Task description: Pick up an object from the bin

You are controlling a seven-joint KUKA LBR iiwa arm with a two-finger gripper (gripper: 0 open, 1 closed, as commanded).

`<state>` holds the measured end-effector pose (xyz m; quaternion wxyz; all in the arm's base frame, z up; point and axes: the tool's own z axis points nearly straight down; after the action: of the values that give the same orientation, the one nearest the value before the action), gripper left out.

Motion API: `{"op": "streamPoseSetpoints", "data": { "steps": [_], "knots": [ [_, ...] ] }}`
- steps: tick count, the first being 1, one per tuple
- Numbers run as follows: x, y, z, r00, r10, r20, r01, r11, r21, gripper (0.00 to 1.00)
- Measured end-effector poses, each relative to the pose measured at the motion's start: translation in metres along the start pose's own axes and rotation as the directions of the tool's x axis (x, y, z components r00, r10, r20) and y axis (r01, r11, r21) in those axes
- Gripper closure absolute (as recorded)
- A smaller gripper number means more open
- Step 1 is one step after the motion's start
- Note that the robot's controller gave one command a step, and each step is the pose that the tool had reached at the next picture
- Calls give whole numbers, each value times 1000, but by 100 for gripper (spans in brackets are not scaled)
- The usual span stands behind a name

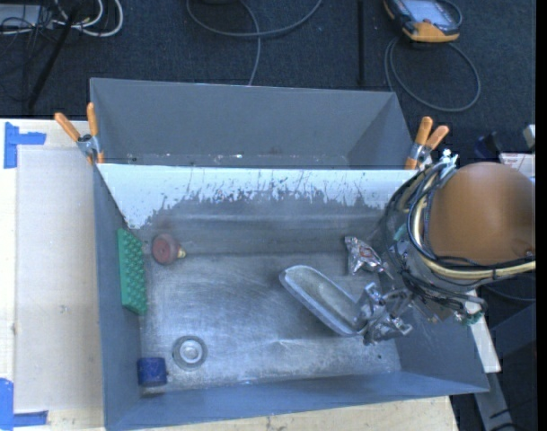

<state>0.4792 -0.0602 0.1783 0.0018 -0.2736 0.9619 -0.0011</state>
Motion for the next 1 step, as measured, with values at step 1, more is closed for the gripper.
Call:
{"op": "streamPoseSetpoints", "data": {
  "steps": [1],
  "knots": [
    [-8, 6, -61, 969, -249, 0, 249, 969, -3, 100]
  ]
}}
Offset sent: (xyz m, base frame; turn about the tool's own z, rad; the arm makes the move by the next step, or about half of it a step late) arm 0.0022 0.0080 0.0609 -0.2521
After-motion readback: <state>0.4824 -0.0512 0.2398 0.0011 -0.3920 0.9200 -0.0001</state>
